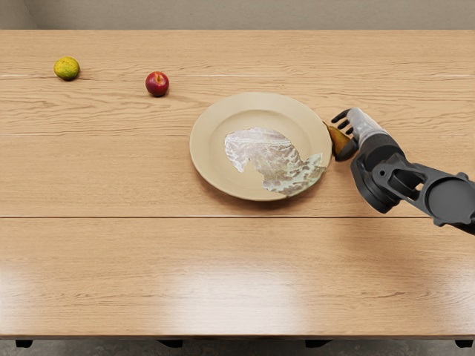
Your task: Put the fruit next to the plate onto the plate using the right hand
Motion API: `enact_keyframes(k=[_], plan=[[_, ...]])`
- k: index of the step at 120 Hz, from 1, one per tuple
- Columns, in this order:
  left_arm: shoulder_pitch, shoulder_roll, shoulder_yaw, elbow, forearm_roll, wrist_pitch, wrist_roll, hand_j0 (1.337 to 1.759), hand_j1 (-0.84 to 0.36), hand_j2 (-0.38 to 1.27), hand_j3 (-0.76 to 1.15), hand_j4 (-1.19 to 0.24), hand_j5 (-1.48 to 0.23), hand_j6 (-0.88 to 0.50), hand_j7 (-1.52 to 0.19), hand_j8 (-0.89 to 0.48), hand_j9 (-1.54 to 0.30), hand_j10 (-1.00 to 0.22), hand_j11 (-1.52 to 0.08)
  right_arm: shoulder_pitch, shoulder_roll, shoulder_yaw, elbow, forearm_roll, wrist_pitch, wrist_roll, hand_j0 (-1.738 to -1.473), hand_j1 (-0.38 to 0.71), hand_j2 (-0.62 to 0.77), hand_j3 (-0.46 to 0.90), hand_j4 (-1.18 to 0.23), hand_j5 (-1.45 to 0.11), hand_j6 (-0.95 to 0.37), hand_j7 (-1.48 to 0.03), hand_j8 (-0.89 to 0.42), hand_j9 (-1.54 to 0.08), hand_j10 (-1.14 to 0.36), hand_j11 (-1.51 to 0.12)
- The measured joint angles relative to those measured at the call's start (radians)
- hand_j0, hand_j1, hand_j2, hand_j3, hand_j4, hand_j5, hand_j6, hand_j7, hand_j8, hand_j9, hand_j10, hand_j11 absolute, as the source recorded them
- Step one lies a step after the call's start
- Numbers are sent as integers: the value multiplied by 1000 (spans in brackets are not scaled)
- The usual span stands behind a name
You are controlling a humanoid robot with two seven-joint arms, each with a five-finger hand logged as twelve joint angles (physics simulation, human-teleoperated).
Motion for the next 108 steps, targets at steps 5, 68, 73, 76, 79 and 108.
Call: enact_keyframes(k=[5,68,73,76,79,108], plan=[[0,0,0,0,0,0,0,1658,349,0,0,0,0,0,0,0,0,0,0,0,0,0,0,0,1,0,-1658,149,-81,0,-418,-542,-419,-541,-418,-541,-418,-541],[0,0,0,0,0,0,0,1658,349,0,0,0,0,0,0,0,0,0,0,-5,4,1,0,-4,4,-1,-1654,344,105,-1,-499,-709,-441,-731,-432,-725,-470,-741],[0,0,0,0,0,0,0,1658,349,0,0,0,0,0,0,0,0,0,0,-5,4,1,-1,-4,3,0,-1654,349,122,-1,-496,-716,-434,-745,-428,-738,-465,-755],[1,0,0,0,0,0,0,1658,349,0,0,0,0,0,0,0,0,0,0,-5,5,1,-1,-4,3,0,-1653,351,133,-1,-493,-721,-430,-754,-426,-747,-463,-764],[1,0,0,0,0,0,0,1658,349,0,0,0,0,0,0,0,0,0,0,-6,5,1,-1,-3,3,0,-1653,350,137,0,-492,-728,-428,-762,-421,-754,-469,-773],[1,0,0,0,0,0,0,1658,349,0,0,0,0,0,0,0,0,0,0,-11,5,2,0,-5,4,2,-1652,357,251,0,-552,-786,-447,-839,-437,-830,-496,-857]])
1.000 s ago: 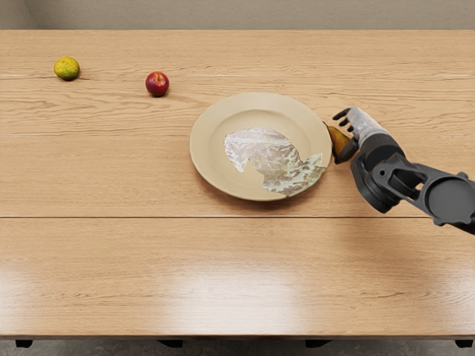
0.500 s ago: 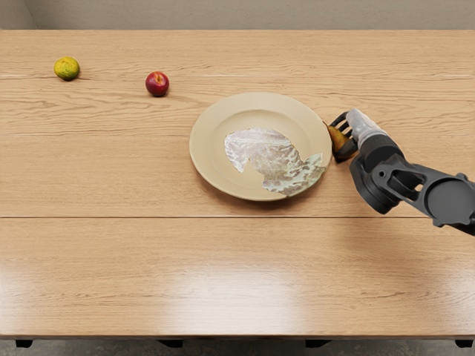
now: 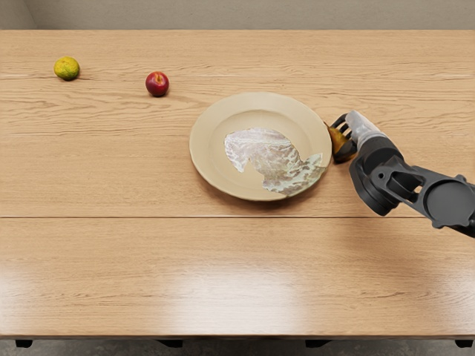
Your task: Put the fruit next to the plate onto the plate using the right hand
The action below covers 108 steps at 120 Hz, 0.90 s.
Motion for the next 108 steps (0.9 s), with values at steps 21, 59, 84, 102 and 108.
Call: enact_keyframes(k=[21,59,84,102,108], plan=[[-1,0,0,0,0,0,0,1658,349,0,0,0,0,0,0,0,0,0,0,0,-2,0,0,2,2,-1,-1651,313,265,-1,-668,-843,-521,-901,-464,-886,-519,-916],[0,0,0,0,0,0,0,1658,349,0,0,0,0,0,0,0,0,0,0,14,-21,4,0,21,15,-1,-1654,285,401,0,-715,-934,-684,-941,-510,-946,-589,-958],[0,0,0,0,0,0,0,1658,349,0,0,0,0,0,0,0,0,0,0,42,-48,10,2,34,52,-1,-1656,294,446,0,-720,-957,-703,-949,-499,-963,-580,-963],[0,0,0,0,0,0,0,1658,349,0,0,0,0,0,0,0,0,0,0,87,-56,13,2,54,88,-2,-1656,312,503,0,-737,-968,-710,-964,-512,-977,-583,-971],[0,0,0,0,0,0,0,1658,349,0,0,0,0,0,0,0,0,0,0,106,-57,13,2,65,108,-2,-1656,320,536,0,-750,-989,-715,-982,-511,-998,-581,-990]])
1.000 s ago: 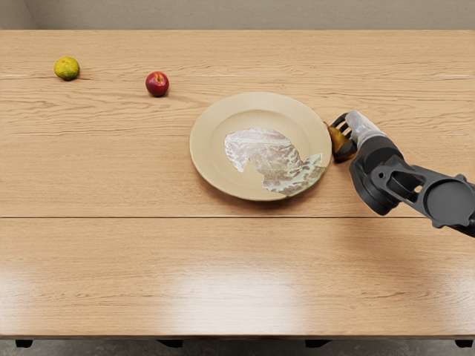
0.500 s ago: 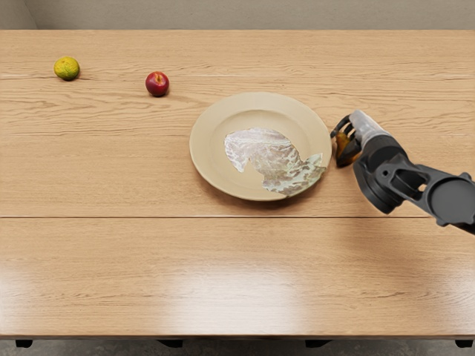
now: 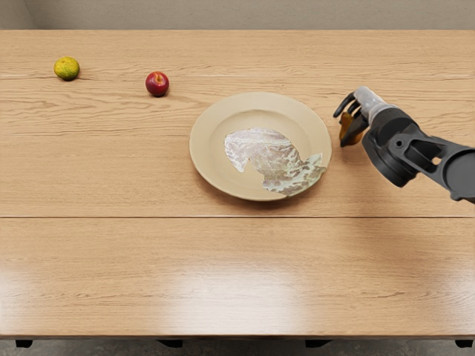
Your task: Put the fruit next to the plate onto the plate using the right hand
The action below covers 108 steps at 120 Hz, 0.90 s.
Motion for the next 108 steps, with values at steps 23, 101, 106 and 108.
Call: enact_keyframes(k=[23,101,106,108], plan=[[0,0,0,0,0,0,0,1658,349,0,0,0,0,0,0,0,0,0,0,58,-2,1,0,47,56,0,-1656,324,582,0,-776,-1037,-719,-1021,-500,-1044,-596,-1037],[0,0,1,0,0,0,0,1658,349,0,0,0,0,0,0,0,0,0,0,104,106,51,9,82,182,0,-1657,338,571,0,-807,-1110,-667,-1072,-458,-1097,-575,-1083],[0,0,1,0,0,0,0,1658,349,0,0,0,0,0,0,0,0,0,0,104,123,51,9,84,184,0,-1657,352,564,0,-808,-1113,-702,-1074,-431,-1096,-579,-1082],[0,0,1,0,0,0,0,1658,349,0,0,0,0,0,0,0,0,0,0,104,131,51,9,84,186,0,-1657,360,565,0,-808,-1114,-712,-1075,-426,-1097,-572,-1083]])
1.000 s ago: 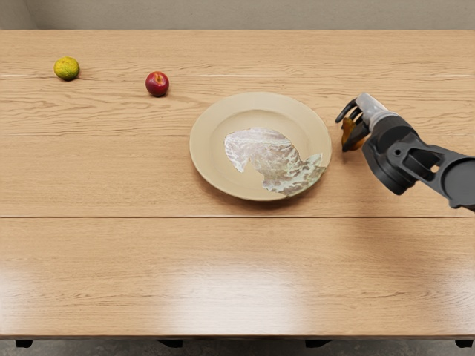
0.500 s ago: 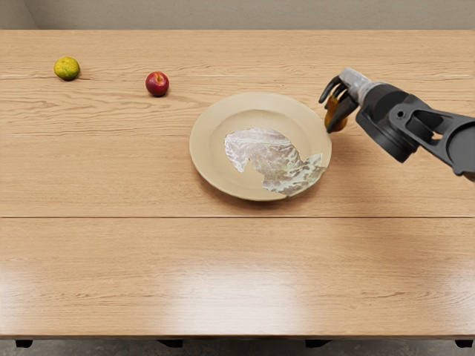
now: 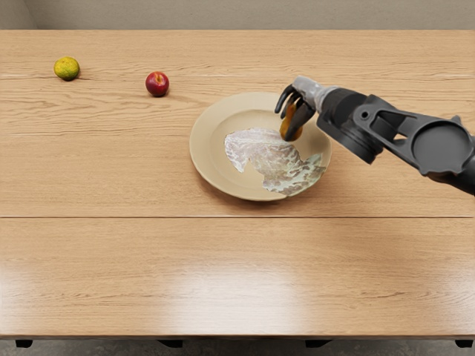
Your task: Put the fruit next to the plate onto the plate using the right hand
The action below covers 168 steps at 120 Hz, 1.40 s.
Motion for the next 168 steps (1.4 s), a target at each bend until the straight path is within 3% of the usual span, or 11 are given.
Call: enact_keyframes(k=[15,30,48,55,62,77,90,99,130,152,168], plan=[[0,0,0,0,0,0,0,1658,349,0,0,0,0,0,0,0,0,0,0,0,46,0,0,1,6,0,-1657,376,560,0,-801,-1092,-736,-1060,-436,-1078,-599,-1067],[0,0,0,0,0,0,0,1658,349,0,0,0,0,0,0,0,0,0,0,-1,106,26,-4,-3,-14,0,-1658,49,301,0,-439,-599,-404,-581,-241,-591,-330,-585],[2,0,0,0,0,0,0,1658,349,0,0,0,0,0,0,0,0,0,0,-6,113,82,-4,47,75,1,-1658,-159,145,0,-212,-286,-195,-279,-118,-282,-80,-281],[2,0,0,0,0,0,0,1658,349,0,0,0,0,0,0,0,0,0,0,-14,85,114,-3,108,169,36,-1658,-207,110,0,-163,-213,-149,-209,-92,-210,23,-211],[2,0,0,0,0,0,0,1658,349,0,0,0,0,0,0,0,0,0,0,-22,37,151,-3,181,288,112,-1658,-242,82,0,-122,-161,-112,-157,-69,-158,-21,-158],[0,0,0,0,0,0,0,1658,349,0,0,0,0,0,0,0,0,0,0,-52,-55,239,-2,310,543,252,-1658,-291,45,0,-66,-87,-61,-85,-38,-86,-11,-86],[0,0,0,0,0,0,0,1658,349,0,0,0,0,0,0,0,0,0,0,-74,-100,277,-3,393,684,332,-1658,-315,27,0,-39,-51,-36,-50,-22,-50,-7,-51],[0,0,0,0,0,0,0,1658,349,0,0,0,0,0,0,0,0,0,0,-119,-117,317,-4,446,729,367,-1658,-326,19,0,-27,-36,-25,-35,-16,-35,-5,-35],[7,0,1,0,0,0,0,1658,349,0,0,0,0,0,0,0,0,0,0,-375,-186,532,-3,532,768,397,-1658,-343,6,0,-8,-10,-7,-10,-5,-10,-1,-10],[42,0,1,0,0,1,-3,1658,349,0,0,0,0,0,0,0,0,0,0,-547,-359,628,-4,639,771,399,-1658,-347,3,0,-3,-4,-3,-4,-1,-4,0,-4],[51,0,1,0,0,1,-3,1658,349,0,0,0,0,0,0,0,0,0,0,-621,-486,643,-7,728,772,399,-1658,-349,3,0,-1,-2,0,-2,0,-2,0,-2]])
